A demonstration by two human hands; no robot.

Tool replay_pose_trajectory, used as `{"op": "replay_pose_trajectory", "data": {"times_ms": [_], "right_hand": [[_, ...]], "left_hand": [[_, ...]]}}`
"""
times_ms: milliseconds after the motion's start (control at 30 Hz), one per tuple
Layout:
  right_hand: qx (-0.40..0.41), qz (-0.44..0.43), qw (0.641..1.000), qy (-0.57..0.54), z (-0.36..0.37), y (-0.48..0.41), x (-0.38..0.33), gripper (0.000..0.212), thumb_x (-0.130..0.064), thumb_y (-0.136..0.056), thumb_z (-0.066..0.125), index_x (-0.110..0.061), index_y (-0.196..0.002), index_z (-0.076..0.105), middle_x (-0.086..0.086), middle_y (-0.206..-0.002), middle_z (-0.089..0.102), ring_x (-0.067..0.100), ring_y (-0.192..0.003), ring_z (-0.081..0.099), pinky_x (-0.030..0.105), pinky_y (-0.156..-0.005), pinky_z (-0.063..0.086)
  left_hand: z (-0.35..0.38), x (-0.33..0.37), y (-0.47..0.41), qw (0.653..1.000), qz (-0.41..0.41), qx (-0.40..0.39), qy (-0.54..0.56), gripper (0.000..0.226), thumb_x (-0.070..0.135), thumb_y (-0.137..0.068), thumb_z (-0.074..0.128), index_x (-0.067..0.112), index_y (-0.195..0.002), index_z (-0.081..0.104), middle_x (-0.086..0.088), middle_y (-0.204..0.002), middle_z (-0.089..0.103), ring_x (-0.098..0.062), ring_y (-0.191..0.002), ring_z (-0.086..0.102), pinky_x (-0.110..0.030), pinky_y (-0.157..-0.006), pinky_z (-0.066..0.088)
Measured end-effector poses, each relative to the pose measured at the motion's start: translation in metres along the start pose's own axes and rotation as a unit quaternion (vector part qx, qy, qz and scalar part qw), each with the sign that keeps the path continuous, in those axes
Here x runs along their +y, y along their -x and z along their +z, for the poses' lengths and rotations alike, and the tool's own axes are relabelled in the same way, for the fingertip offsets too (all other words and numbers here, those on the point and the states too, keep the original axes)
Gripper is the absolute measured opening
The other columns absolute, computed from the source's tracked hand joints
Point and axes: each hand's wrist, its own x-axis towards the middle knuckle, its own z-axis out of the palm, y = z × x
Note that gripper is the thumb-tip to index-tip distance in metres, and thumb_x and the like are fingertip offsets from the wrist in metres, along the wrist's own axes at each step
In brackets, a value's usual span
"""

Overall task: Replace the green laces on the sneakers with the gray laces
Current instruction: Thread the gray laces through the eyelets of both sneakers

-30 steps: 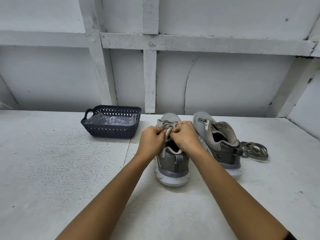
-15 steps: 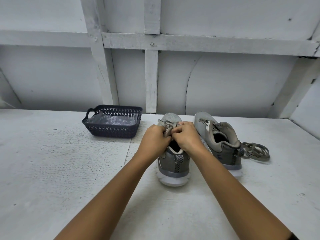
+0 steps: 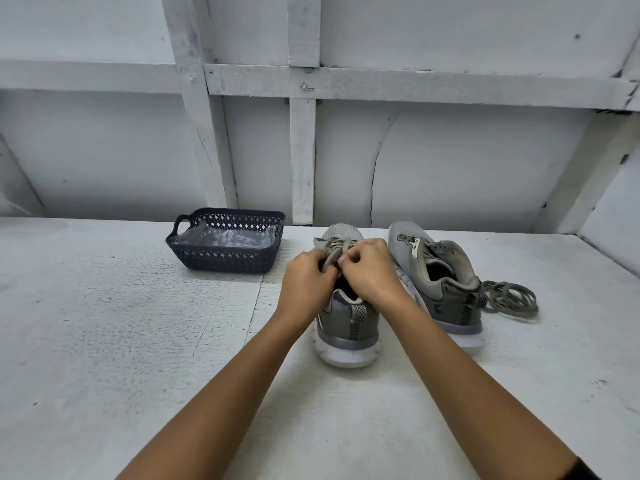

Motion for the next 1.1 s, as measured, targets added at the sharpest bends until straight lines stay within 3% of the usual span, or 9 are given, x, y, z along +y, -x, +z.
{"op": "replay_pose_trajectory", "data": {"times_ms": [100, 267, 400, 467, 633, 733, 800, 900, 1100], "right_hand": [[0.044, 0.003, 0.997, -0.066, -0.005, 0.008, -0.002, 0.02, -0.018, -0.089, 0.05, -0.018, -0.072, 0.059, 0.013, -0.111, 0.058, 0.027, -0.095, 0.057, 0.038, -0.087, 0.048], [0.115, -0.01, 0.973, -0.202, -0.021, 0.027, -0.01, 0.012, -0.016, -0.099, 0.04, -0.011, -0.093, 0.049, 0.003, -0.098, 0.052, 0.012, -0.081, 0.048, 0.017, -0.067, 0.03], [0.071, 0.029, 0.856, -0.511, -0.043, 0.026, -0.015, 0.022, -0.01, -0.102, 0.026, -0.014, -0.084, 0.038, 0.006, -0.069, 0.063, 0.014, -0.064, 0.062, 0.026, -0.068, 0.051], [0.044, 0.03, 0.846, -0.531, -0.054, 0.024, -0.013, 0.023, -0.009, -0.102, 0.026, -0.013, -0.082, 0.037, 0.005, -0.058, 0.055, 0.015, -0.05, 0.057, 0.033, -0.063, 0.053], [-0.077, 0.02, 0.943, -0.323, -0.076, 0.023, -0.008, 0.024, -0.009, -0.1, 0.035, -0.016, -0.079, 0.045, 0.002, -0.059, 0.04, 0.003, -0.033, 0.028, 0.016, -0.037, 0.024], [-0.147, -0.041, 0.985, -0.075, -0.08, 0.024, -0.011, 0.025, -0.011, -0.094, 0.044, -0.018, -0.074, 0.058, -0.005, -0.05, 0.052, 0.002, -0.034, 0.041, 0.018, -0.039, 0.03], [-0.139, -0.111, 0.981, 0.079, -0.072, 0.023, -0.015, 0.017, -0.024, -0.092, 0.053, -0.021, -0.081, 0.065, -0.008, -0.067, 0.061, 0.01, -0.064, 0.063, 0.028, -0.057, 0.044], [-0.107, -0.157, 0.954, 0.233, -0.052, 0.02, -0.019, 0.023, -0.039, -0.088, 0.06, -0.024, -0.102, 0.07, 0.002, -0.106, 0.05, 0.02, -0.106, 0.051, 0.03, -0.086, 0.042], [-0.063, -0.158, 0.948, 0.269, -0.041, 0.013, -0.022, 0.024, -0.039, -0.09, 0.058, -0.026, -0.107, 0.068, 0.004, -0.115, 0.047, 0.024, -0.117, 0.043, 0.039, -0.095, 0.04]], "left_hand": [[0.001, -0.001, 0.004, 0.998, -0.019, 0.01, 0.058, 0.015, 0.018, -0.089, 0.059, 0.009, -0.099, 0.064, -0.007, -0.097, 0.07, -0.017, -0.088, 0.062, -0.023, -0.07, 0.043], [0.0, -0.005, 0.009, 0.993, -0.026, 0.028, 0.111, 0.038, 0.021, -0.092, 0.059, 0.009, -0.128, 0.054, -0.007, -0.112, 0.067, -0.01, -0.093, 0.058, -0.016, -0.077, 0.042], [0.003, -0.007, 0.011, 0.99, -0.027, 0.038, 0.133, 0.036, 0.024, -0.093, 0.057, 0.009, -0.126, 0.055, -0.008, -0.111, 0.067, -0.015, -0.1, 0.063, -0.027, -0.088, 0.049], [0.004, -0.006, 0.012, 0.99, -0.026, 0.043, 0.129, 0.035, 0.025, -0.094, 0.056, 0.008, -0.124, 0.057, -0.008, -0.11, 0.068, -0.015, -0.099, 0.062, -0.024, -0.085, 0.047], [0.005, -0.007, 0.012, 0.99, -0.023, 0.043, 0.134, 0.038, 0.026, -0.094, 0.055, 0.009, -0.128, 0.054, -0.008, -0.111, 0.067, -0.018, -0.1, 0.063, -0.027, -0.085, 0.048], [0.005, -0.007, 0.011, 0.99, -0.025, 0.041, 0.131, 0.04, 0.027, -0.094, 0.055, 0.01, -0.131, 0.052, -0.008, -0.113, 0.067, -0.019, -0.103, 0.063, -0.029, -0.088, 0.048], [0.005, -0.007, 0.011, 0.989, -0.025, 0.038, 0.138, 0.039, 0.026, -0.094, 0.055, 0.013, -0.131, 0.051, -0.007, -0.109, 0.068, -0.02, -0.101, 0.064, -0.034, -0.088, 0.05], [0.005, -0.008, 0.012, 0.988, -0.025, 0.029, 0.148, 0.034, 0.026, -0.094, 0.055, 0.018, -0.127, 0.052, -0.003, -0.102, 0.069, -0.02, -0.095, 0.066, -0.042, -0.086, 0.052], [0.006, -0.012, 0.011, 0.988, -0.015, 0.034, 0.148, 0.02, 0.023, -0.094, 0.056, 0.02, -0.113, 0.054, -0.002, -0.098, 0.07, -0.019, -0.09, 0.067, -0.044, -0.083, 0.053]]}}
